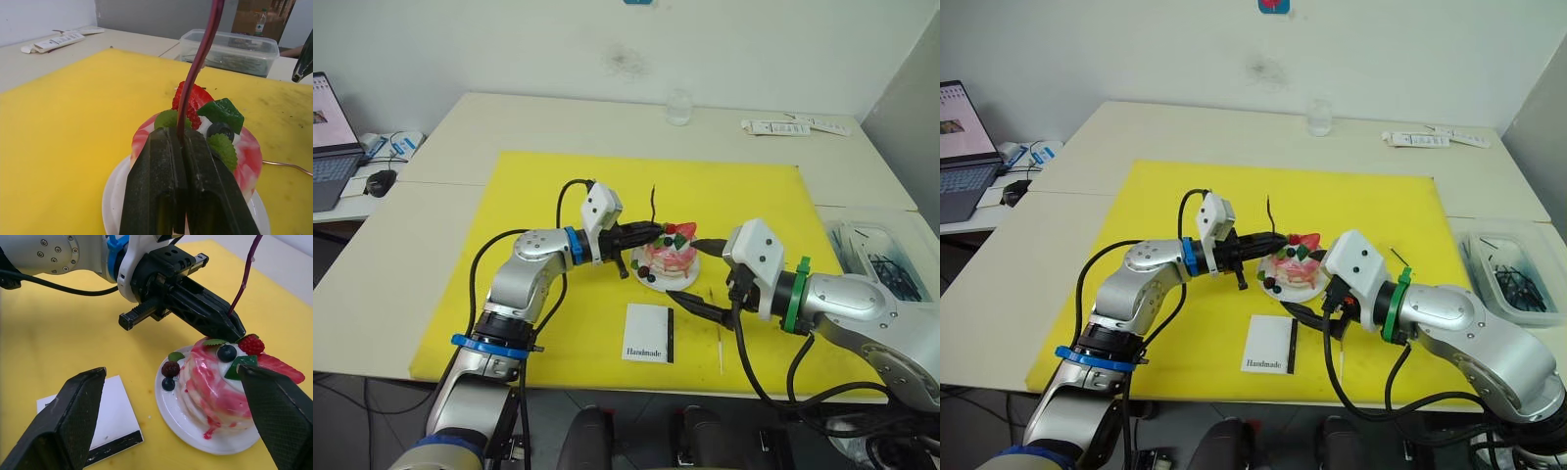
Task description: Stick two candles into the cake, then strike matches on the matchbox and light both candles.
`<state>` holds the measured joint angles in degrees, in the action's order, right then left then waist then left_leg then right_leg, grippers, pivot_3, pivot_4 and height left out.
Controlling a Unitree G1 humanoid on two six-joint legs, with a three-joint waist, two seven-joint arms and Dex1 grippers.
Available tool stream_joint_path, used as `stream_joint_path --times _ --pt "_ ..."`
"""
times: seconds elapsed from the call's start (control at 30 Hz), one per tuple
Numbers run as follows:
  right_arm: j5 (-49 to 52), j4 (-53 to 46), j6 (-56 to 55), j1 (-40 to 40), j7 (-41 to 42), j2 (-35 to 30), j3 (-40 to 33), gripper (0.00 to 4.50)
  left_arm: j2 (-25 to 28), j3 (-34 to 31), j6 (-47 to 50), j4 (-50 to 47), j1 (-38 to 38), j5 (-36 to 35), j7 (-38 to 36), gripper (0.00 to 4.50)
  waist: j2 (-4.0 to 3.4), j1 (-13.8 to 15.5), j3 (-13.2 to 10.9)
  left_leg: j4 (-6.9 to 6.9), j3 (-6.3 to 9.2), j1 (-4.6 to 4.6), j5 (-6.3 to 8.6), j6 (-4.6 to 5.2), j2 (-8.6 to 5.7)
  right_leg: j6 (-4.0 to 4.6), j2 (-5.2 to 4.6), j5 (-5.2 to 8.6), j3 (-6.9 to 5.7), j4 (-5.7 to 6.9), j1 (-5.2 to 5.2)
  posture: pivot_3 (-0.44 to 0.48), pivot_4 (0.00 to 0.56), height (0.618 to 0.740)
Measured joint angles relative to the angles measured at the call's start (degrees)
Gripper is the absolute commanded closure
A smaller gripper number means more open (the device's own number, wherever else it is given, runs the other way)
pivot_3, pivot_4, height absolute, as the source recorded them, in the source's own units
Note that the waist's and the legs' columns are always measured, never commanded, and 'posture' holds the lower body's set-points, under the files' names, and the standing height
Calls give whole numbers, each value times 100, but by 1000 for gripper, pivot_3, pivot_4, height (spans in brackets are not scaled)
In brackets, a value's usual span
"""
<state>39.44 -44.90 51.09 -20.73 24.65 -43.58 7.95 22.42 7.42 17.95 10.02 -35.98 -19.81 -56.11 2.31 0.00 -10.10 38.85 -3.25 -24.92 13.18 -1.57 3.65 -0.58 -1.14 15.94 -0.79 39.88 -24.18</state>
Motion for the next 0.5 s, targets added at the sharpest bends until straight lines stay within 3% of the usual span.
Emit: stream_joint_path --times 0.23,0.5 --pt "5 -146 79 68 -25 92 -21 20 3 -65 92 -55 42 -18 -29 4500 0 1 0 0 1 1 0 0 0 0 0 0 0 1 1 0 150 684" --pt "8 -157 182 101 -103 216 -57 0 111 -160 454 -211 44 -53 -13 1981 0 -1 0 1 1 2 0 0 0 0 0 0 0 5 0 0 150 684"
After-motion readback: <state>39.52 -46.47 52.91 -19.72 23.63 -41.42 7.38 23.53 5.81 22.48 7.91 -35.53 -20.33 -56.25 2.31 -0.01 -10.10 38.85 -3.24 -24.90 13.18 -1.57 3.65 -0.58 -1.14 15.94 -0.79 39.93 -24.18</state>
